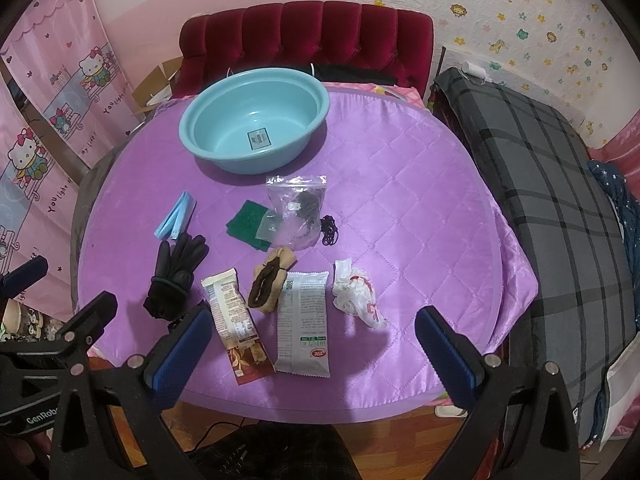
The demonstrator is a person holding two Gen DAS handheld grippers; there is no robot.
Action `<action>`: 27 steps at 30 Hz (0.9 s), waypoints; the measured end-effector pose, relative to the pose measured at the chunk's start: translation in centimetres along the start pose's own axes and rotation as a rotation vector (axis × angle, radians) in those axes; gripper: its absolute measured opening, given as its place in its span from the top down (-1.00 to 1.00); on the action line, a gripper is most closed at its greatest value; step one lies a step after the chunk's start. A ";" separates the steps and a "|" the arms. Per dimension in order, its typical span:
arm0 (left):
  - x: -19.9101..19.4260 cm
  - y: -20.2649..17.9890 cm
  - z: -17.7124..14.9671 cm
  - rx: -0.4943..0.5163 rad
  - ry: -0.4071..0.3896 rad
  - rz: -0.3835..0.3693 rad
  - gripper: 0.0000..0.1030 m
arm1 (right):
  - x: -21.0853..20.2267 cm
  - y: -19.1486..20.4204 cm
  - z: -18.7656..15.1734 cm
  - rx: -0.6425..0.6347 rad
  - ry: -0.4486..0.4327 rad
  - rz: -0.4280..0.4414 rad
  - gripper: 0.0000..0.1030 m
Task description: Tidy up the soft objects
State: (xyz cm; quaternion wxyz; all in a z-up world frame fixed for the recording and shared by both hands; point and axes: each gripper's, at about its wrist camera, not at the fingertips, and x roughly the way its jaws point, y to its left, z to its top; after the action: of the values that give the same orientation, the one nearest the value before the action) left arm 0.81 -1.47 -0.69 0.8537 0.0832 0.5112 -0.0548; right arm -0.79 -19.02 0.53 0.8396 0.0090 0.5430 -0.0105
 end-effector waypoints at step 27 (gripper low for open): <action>5.8 0.2 -2.7 -0.064 0.107 -0.009 -1.00 | 6.0 -4.4 -0.7 -0.075 0.024 0.038 -0.99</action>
State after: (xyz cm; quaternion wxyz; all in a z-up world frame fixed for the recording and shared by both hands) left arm 1.21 -0.77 -7.07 0.8271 0.0565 0.5580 -0.0380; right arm 0.91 -23.44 -5.24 0.8327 -0.0120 0.5529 0.0260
